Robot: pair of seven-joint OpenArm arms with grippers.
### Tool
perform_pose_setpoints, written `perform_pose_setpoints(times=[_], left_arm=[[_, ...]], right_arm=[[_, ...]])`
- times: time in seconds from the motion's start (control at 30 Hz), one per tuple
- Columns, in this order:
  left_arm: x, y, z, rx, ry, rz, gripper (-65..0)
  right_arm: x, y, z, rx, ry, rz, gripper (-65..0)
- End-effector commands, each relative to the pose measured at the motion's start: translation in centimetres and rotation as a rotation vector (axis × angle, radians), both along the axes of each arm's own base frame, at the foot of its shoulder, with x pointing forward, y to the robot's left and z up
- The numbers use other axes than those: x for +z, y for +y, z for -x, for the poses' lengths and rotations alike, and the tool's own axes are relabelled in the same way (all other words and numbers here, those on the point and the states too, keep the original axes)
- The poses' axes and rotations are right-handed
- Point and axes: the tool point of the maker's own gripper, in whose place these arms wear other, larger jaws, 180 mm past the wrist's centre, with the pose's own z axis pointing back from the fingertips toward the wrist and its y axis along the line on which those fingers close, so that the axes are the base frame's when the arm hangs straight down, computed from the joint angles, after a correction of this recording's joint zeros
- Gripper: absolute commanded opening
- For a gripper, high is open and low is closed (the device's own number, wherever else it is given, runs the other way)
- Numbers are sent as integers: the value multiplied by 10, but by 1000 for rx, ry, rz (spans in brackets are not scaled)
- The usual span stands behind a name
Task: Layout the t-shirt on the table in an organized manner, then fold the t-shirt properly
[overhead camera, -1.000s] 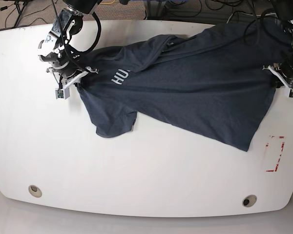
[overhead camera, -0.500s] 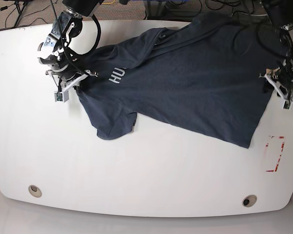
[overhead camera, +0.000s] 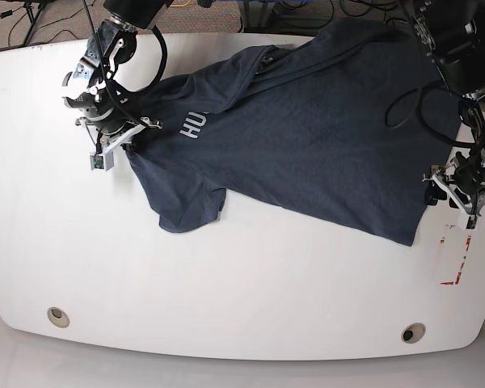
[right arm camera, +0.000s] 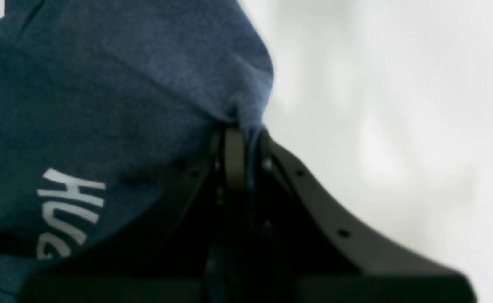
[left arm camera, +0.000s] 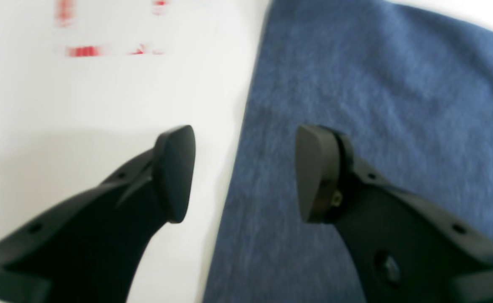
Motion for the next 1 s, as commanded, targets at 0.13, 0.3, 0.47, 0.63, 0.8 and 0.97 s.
perform_pose_setpoints(times=[0.13,0.3,0.47,0.63,0.8,0.97], left_arm=[[10,12,-27,40,-73,49,-296],[0,8,-43,42,-58,48,-294],[-9,1,-53,39,-51,84,-293],[-13,-7,-63,37,-54,115,-293],[-23,-20,-70,47,-40,175,-293],[-33,-30,-71,54,-4,219,-293]], right_arm=[[11,-4,-9,-4,-47,10,-650],[11,-4,-9,-5,-46,10,-650],[11,-4,-9,-5,-46,10,-650],[12,-4,-11,-6,-51,8,-650],[13,-4,-12,-6,-53,8,-650],[13,-4,-12,-6,-53,8,-650]])
